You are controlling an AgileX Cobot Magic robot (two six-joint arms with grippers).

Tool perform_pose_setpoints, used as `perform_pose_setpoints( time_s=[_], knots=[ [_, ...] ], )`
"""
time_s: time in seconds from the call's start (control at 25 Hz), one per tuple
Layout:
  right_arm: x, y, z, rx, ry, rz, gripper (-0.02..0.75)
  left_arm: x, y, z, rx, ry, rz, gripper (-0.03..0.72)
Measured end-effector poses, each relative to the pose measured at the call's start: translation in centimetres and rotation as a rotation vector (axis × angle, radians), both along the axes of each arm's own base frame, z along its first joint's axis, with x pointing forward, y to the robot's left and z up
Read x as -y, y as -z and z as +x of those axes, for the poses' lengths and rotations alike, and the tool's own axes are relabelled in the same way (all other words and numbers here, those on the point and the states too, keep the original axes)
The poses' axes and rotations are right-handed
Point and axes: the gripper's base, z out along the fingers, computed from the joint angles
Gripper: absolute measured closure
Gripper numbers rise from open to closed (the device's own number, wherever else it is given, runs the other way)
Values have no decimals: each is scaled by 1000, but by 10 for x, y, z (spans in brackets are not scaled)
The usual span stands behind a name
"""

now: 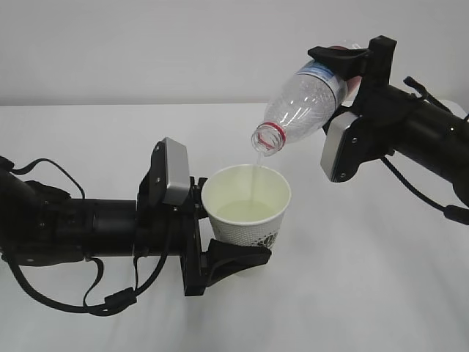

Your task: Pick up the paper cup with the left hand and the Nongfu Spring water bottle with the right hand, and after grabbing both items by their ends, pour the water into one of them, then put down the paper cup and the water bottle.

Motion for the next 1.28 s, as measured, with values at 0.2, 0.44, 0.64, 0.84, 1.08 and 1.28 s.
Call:
perform_pose_setpoints(
  time_s=[0.2,0.44,0.64,0.84,1.08,1.28],
  knots=[
    [0,0,0,3,1,-5,197,1,0,0,0,2,0,89],
    [0,0,0,4,1,-6,197,1,0,0,0,2,0,89],
    [0,0,0,4,1,-7,197,1,0,0,-1,-2,-2,89],
    [0,0,0,4,1,-7,197,1,0,0,-1,-3,-2,89],
    [0,0,0,4,1,-7,197,1,0,0,-2,-6,-3,89],
    [0,0,0,5,1,-8,197,1,0,0,-2,-6,-3,89]
  ],
)
